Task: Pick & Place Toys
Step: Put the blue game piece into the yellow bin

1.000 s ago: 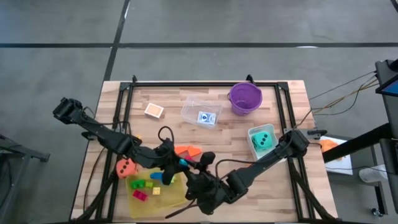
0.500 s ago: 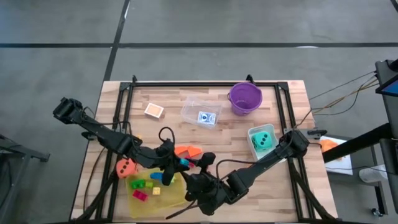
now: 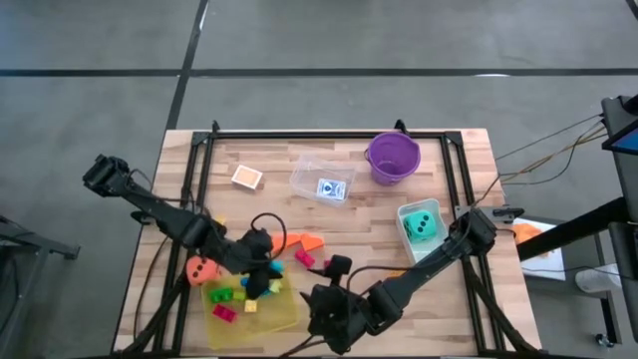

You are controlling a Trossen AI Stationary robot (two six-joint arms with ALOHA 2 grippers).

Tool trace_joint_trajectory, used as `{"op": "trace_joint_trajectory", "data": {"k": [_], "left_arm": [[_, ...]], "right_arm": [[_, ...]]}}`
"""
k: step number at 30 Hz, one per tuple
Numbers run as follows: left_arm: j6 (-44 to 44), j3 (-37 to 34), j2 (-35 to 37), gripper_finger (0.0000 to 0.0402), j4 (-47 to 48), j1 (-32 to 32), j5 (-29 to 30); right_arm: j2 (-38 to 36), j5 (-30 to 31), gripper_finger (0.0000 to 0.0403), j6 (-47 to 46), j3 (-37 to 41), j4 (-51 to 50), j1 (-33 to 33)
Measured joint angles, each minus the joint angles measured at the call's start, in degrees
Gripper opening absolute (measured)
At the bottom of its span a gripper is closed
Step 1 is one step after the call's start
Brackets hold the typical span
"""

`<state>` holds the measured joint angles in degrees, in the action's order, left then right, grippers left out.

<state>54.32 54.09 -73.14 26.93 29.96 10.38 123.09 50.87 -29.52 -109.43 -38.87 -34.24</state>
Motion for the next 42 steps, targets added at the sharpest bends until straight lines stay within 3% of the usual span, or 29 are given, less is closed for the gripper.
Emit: {"op": "trace_joint_trajectory", "data": {"k": [6, 15, 27, 31, 42], "left_arm": [[7.4, 0.0, -0.2, 0.0079, 4.2, 3.3, 0.1], [12.2, 0.6, -5.6, 0.0079, 4.0, 7.9, 1.3], [4.3, 7.9, -22.0, 0.0079, 4.3, 9.1, -7.3], [2.2, 9.0, -26.7, 0.0079, 5.6, 9.1, -7.5], [1.1, 8.4, -30.6, 0.0079, 8.0, 9.1, -7.0]], "right_arm": [[0.0, -3.5, 0.0283, -11.4, 2.0, -7.9, 0.0], [0.0, -7.1, 0.0283, -16.9, 3.0, -8.9, 0.0], [0.0, -9.9, 0.0283, -17.6, 3.2, -8.8, 0.0], [0.0, -10.3, 0.0283, -17.5, 3.2, -8.8, 0.0], [0.0, -10.4, 0.0283, -17.5, 3.5, -8.8, -0.4]]}}
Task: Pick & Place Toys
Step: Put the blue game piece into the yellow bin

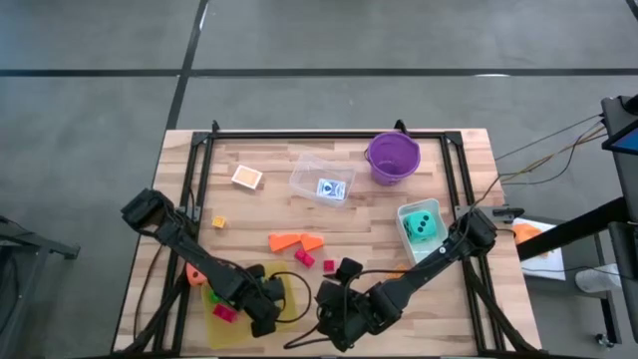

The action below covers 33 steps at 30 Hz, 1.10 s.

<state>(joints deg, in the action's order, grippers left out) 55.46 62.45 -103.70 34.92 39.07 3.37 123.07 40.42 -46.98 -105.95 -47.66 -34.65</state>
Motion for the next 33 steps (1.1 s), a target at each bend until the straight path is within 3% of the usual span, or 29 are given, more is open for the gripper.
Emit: {"op": "trace_joint_trajectory", "data": {"k": [33], "left_arm": [[1.8, -3.5, 0.1, 0.0079, 0.5, 0.6, 0.1]], "right_arm": [[0.0, -0.6, 0.0283, 0.5, 0.0, -0.1, 0.0]]}}
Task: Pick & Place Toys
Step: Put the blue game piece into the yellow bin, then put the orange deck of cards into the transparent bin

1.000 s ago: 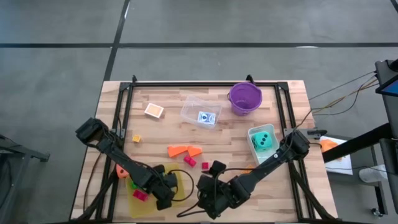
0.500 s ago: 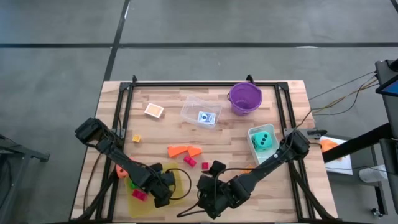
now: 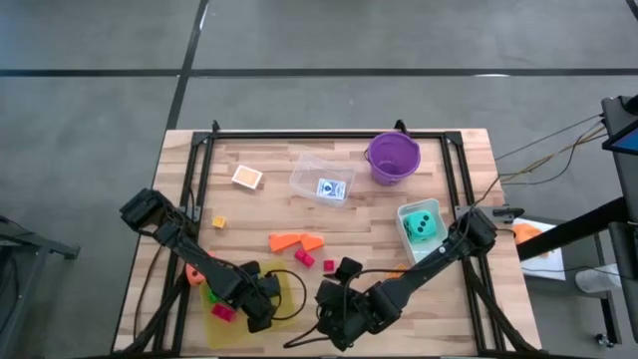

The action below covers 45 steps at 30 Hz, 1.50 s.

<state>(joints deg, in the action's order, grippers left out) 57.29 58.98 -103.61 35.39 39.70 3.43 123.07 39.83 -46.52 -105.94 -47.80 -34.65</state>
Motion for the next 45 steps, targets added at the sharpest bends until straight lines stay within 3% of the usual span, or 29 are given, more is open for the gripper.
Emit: {"op": "trace_joint_trajectory", "data": {"k": [3, 10, 15, 27, 36, 41, 45], "left_arm": [[0.4, 0.0, 0.0, 0.0102, 0.0, 0.0, 0.0], [0.1, 1.0, 0.2, 0.0276, 0.5, 0.0, -0.6], [0.0, 2.6, 1.4, 0.034, 0.7, 0.0, -0.6], [-0.1, 2.9, 6.9, 0.0351, 3.6, 0.0, -0.6], [6.3, 2.9, 19.6, 0.0351, 13.0, -1.4, 2.7], [11.6, 3.0, 27.6, 0.0351, 28.7, -8.2, 4.3], [13.0, 3.0, 30.8, 0.0351, 42.5, -20.0, 4.7]], "right_arm": [[0.0, 0.0, 0.0283, 0.0, 0.0, 0.0, 0.0], [0.0, 0.0, 0.0283, 0.0, 0.0, 0.0, 0.0], [0.0, 0.0, 0.0283, 0.0, 0.0, 0.0, 0.0], [0.0, -1.2, 0.0283, 0.1, 0.0, 0.0, 0.0], [0.0, -1.3, 0.0283, -3.7, -0.6, 0.0, 0.0], [0.0, -1.3, 0.0283, -2.5, -0.6, 0.0, 0.0], [0.0, -1.3, 0.0283, -0.7, -0.6, 0.0, 0.0]]}}
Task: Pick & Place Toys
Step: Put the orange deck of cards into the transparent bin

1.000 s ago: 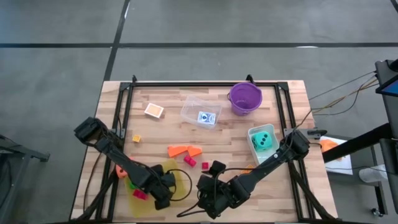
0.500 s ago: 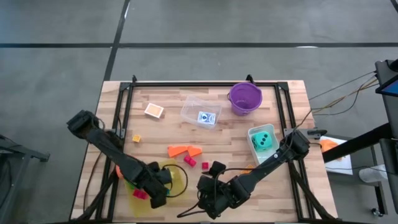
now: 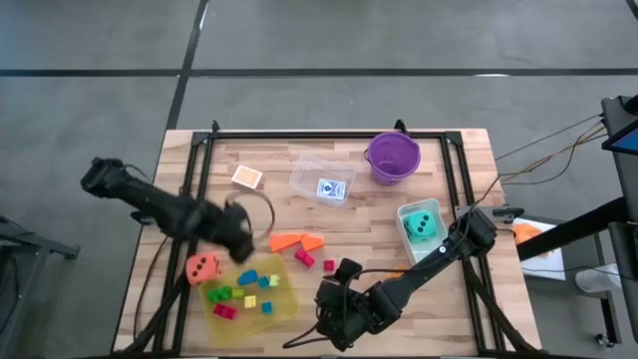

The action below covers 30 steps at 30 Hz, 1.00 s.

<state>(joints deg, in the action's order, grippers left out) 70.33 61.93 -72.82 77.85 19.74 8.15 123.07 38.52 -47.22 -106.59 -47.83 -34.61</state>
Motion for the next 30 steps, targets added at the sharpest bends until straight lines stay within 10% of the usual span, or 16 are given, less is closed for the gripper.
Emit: {"op": "trace_joint_trajectory", "data": {"k": [13, 30], "left_arm": [[-60.5, 0.1, 0.4, 0.0351, -13.1, -45.6, -7.8], [-87.8, -0.1, -7.6, 0.0351, -18.4, -50.6, 2.3]], "right_arm": [[0.0, -2.5, 0.0283, 4.1, 0.0, -3.8, -0.1], [0.0, -2.5, 0.0283, 7.4, 0.1, -7.3, 1.5]]}}
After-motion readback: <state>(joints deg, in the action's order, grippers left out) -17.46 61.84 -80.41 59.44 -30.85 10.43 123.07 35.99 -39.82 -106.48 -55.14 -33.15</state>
